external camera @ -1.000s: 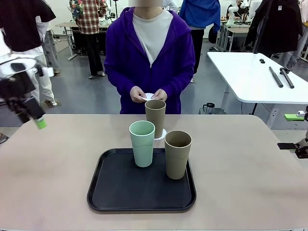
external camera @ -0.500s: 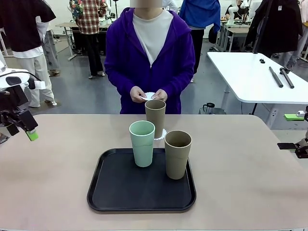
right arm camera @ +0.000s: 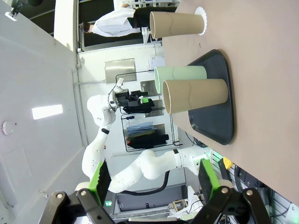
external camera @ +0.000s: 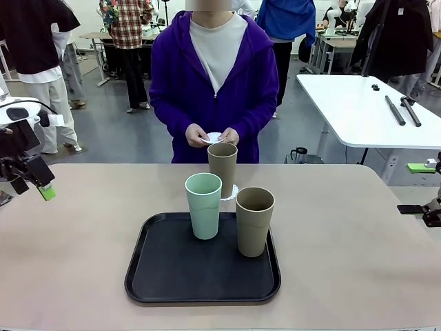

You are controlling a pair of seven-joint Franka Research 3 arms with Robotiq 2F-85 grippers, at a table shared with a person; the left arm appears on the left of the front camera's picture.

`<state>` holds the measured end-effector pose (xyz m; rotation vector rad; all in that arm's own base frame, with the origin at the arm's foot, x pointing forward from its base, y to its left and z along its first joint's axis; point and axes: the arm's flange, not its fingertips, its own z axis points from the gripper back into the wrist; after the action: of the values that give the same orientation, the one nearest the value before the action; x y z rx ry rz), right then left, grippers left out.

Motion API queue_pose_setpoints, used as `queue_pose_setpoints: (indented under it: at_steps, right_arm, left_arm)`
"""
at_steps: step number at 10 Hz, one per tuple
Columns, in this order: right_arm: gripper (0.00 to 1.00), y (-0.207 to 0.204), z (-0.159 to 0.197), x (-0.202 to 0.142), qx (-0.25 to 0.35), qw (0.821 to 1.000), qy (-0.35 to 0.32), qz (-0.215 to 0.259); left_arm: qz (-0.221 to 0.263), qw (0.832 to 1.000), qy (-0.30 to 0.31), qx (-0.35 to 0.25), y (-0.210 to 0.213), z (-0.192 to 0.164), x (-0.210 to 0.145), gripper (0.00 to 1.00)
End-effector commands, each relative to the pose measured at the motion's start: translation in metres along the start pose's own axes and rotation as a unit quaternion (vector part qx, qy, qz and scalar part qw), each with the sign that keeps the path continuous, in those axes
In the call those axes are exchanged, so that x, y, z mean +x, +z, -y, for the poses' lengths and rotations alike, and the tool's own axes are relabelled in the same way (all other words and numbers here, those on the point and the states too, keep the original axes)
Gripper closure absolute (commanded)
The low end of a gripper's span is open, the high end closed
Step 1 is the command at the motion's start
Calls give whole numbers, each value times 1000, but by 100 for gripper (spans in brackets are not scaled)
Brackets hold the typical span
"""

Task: Place coasters on the table and set cups on them.
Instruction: Take one Reusable plastic cup from the Flat Tray and place it on a coaster set by the human.

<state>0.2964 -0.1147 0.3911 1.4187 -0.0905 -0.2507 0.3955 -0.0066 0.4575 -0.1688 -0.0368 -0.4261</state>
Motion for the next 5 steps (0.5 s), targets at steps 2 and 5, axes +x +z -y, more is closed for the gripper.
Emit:
queue_pose_setpoints:
  at_steps: [2, 5]
  right_arm:
    - [0, 0, -1, 0, 0, 1000, -6, 1]
    - [0, 0, -1, 0, 0, 1000, -6, 1]
  left_arm:
    - [37, 972, -12, -230, 18, -55, -2, 0]
    - [113, 901, -8, -419, 2, -118, -45, 0]
